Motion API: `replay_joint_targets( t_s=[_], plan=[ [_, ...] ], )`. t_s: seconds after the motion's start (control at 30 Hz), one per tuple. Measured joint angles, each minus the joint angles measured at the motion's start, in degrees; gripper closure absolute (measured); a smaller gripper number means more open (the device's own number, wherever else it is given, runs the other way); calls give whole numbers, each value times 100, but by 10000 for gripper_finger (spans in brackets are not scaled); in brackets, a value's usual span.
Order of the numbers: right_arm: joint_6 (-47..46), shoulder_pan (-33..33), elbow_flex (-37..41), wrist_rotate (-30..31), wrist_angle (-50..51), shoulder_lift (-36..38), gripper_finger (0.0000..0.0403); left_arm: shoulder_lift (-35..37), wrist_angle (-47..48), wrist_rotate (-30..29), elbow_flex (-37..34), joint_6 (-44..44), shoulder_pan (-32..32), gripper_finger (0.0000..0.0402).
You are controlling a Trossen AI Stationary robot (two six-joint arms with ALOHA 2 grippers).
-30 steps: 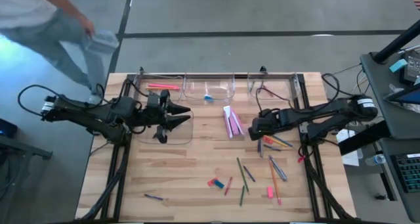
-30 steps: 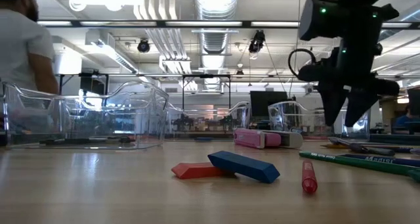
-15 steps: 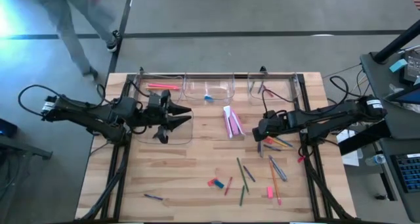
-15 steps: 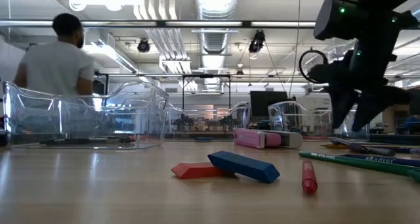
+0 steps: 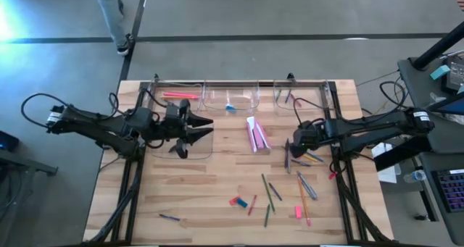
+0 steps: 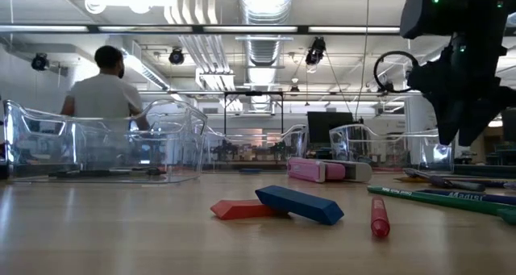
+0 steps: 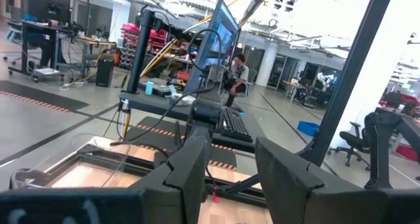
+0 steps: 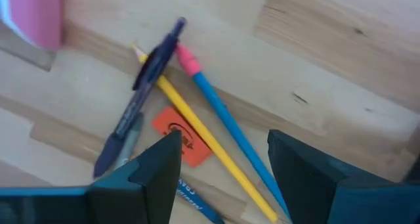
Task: Sort crayons/erasers/pens/pencils in bins
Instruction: Put the orange eraser into the middle transparent bin
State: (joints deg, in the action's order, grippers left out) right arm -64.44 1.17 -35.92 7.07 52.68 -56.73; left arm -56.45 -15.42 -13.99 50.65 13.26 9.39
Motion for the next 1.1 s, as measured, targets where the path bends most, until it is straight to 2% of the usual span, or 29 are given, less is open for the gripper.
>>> replay_joint_targets(
  t_s=[0.23,0.47,0.73,1.1],
  plan=[
    [524,19,4,-399,-53,-165,188,-96,-90,-5,31,-11,0,282],
    [475,74,9,-411,96,-264,188,-85,-96,-10,33,-13,0,282],
    [769,678,9,-438,-512,-312,188,-83,-86,-17,33,-13,0,282],
    [383,1216,13,-411,-531,-546,189,-83,-81,-20,33,-13,0,282]
  ],
)
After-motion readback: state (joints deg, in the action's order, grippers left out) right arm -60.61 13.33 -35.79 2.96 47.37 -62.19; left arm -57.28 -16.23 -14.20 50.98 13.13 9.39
